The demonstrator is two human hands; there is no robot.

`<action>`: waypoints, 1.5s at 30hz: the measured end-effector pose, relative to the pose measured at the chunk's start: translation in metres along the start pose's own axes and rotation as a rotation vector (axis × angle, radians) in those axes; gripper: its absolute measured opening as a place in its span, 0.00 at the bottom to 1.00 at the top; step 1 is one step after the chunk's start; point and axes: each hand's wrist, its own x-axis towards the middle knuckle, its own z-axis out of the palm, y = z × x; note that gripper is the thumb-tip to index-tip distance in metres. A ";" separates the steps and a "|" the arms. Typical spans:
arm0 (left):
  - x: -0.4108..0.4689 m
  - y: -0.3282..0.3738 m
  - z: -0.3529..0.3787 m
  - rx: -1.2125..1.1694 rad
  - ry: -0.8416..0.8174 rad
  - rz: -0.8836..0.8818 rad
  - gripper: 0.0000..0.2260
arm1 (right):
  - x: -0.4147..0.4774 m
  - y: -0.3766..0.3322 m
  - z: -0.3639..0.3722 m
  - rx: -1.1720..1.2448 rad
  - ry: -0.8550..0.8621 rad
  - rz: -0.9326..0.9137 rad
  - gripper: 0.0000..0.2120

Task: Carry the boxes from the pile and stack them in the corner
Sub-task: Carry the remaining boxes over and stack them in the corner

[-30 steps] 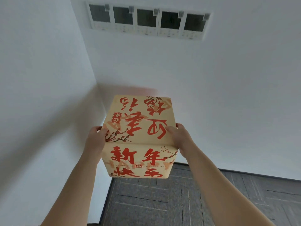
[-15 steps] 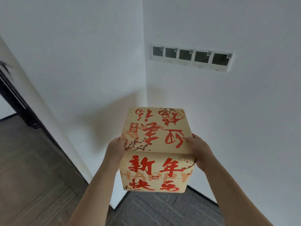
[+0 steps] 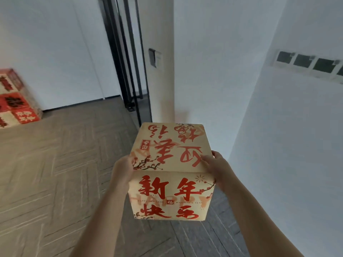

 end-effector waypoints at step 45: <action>0.335 0.040 -0.884 -0.506 0.773 0.006 0.14 | 0.060 -0.147 1.075 -0.169 -0.868 -0.175 0.14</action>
